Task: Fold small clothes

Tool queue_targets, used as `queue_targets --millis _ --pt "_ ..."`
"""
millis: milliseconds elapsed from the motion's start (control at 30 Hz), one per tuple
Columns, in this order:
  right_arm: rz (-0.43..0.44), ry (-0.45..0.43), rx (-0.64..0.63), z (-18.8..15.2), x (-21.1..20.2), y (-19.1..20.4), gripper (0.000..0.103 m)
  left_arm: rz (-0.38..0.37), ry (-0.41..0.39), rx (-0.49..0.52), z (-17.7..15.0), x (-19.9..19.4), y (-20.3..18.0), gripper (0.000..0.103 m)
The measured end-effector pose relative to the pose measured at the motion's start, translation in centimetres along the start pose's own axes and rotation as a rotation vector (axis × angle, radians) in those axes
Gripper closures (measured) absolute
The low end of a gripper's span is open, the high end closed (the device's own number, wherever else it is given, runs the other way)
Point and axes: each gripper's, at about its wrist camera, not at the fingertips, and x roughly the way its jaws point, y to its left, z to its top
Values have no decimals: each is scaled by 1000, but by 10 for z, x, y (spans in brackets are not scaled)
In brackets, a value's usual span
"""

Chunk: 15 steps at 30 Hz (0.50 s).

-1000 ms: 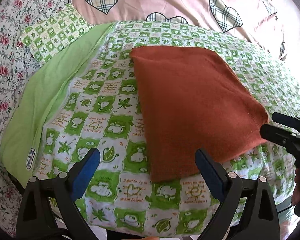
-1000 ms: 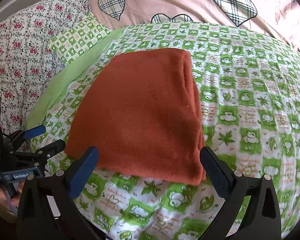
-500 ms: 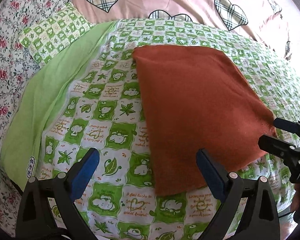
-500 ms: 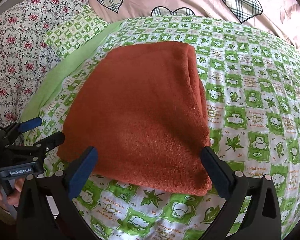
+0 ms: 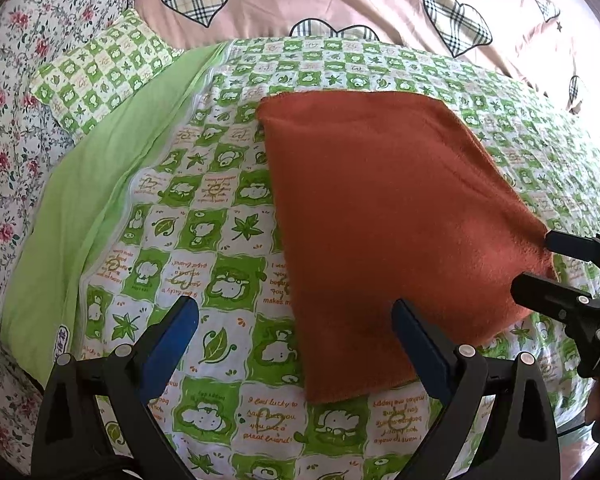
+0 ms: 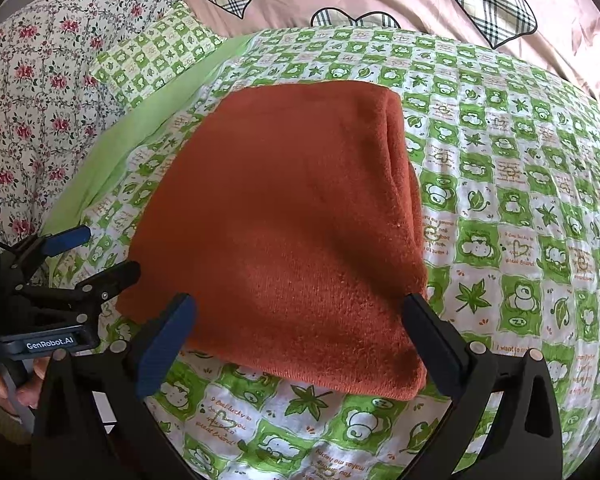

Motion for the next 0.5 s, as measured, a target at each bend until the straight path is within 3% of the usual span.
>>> queue_targets --millis 500 --pt "3 7 -7 7 4 0 1 -8 -1 -3 6 2 -1 5"
